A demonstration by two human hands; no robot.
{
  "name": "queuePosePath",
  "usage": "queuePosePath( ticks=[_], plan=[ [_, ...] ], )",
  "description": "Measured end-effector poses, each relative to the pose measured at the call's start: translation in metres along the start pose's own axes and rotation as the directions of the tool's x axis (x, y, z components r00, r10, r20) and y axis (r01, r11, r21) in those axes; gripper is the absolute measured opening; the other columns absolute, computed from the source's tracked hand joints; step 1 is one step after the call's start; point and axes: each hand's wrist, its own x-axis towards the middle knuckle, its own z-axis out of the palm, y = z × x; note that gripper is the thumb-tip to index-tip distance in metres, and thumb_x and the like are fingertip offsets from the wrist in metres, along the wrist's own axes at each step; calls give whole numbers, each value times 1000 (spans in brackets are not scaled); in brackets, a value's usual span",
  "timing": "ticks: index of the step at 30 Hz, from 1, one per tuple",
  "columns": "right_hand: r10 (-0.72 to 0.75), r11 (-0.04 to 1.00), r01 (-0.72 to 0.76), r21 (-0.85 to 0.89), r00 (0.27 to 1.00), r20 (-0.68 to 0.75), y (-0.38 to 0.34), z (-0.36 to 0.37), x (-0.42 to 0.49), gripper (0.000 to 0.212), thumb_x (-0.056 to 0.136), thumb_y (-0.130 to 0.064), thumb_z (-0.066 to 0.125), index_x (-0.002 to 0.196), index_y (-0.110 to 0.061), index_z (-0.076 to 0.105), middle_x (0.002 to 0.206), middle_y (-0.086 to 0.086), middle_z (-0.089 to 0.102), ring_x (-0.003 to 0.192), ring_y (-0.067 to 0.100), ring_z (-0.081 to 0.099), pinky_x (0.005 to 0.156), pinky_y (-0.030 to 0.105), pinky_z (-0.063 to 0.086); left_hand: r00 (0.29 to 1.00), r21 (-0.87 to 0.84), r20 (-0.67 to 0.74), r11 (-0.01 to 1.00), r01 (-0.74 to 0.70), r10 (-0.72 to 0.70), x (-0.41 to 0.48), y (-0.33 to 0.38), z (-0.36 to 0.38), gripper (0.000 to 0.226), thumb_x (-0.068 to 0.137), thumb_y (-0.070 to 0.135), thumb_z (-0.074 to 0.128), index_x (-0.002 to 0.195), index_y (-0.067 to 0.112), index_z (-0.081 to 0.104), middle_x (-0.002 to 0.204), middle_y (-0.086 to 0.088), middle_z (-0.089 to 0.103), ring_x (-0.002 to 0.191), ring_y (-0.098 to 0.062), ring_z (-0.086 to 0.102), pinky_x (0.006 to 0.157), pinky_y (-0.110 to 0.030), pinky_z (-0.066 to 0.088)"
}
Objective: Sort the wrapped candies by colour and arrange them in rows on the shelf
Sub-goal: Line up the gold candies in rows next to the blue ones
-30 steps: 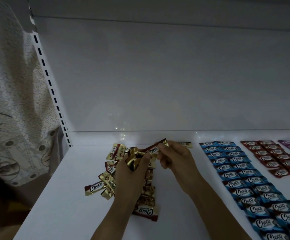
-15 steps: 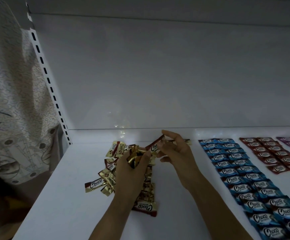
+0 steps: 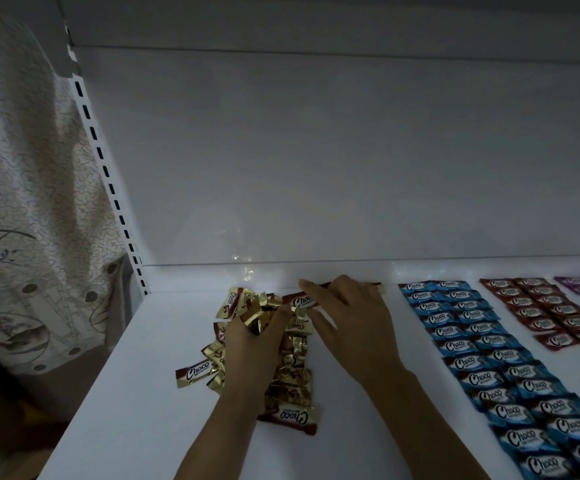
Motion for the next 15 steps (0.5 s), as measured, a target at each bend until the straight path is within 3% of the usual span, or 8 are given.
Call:
queuePosePath(
  ticks=[3,5,9,12,15],
  plan=[
    [-60,998,60,23,998,-12,-6,4,-1,28,79,-15,64,106,-16,71,78,-1,64,64,14,61,58,26,49,1000,0,1,1000,14,-14,0,-1,0,30,89,17,65,59,16,60,47,-1,59,39,-10,49,44,-24,39],
    [-18,999,19,42,1000,-6,-5,6,-4,26,83,-19,59,105,-18,73,75,-4,67,58,11,60,53,21,46,999,-20,13,999,40,-40,0,-1,0,25,88,19,65,64,16,64,48,-1,59,39,-10,49,41,-22,39],
    [348,924,-341,174,937,-13,8,1,-7,31,90,-34,52,108,-18,71,69,-7,70,49,1,55,48,17,47,999,-35,28,999,41,-40,-1,0,1,15,90,18,63,76,17,68,49,3,61,40,-3,53,38,-16,41],
    [470,881,-469,65,883,7,27,0,-9,25,89,-29,61,106,-14,72,68,-1,69,48,5,53,50,22,49,999,-12,27,999,32,-31,-2,0,3,19,90,17,63,71,17,65,46,4,59,38,-1,51,37,-13,39],
    [533,845,-526,-96,841,90,38,6,-16,22,82,-20,72,103,-15,73,73,5,71,54,16,61,67,37,52,999,9,34,1000,2,-2,-4,-1,4,24,90,17,64,66,17,64,46,3,58,38,-3,50,37,-15,39]
  ],
)
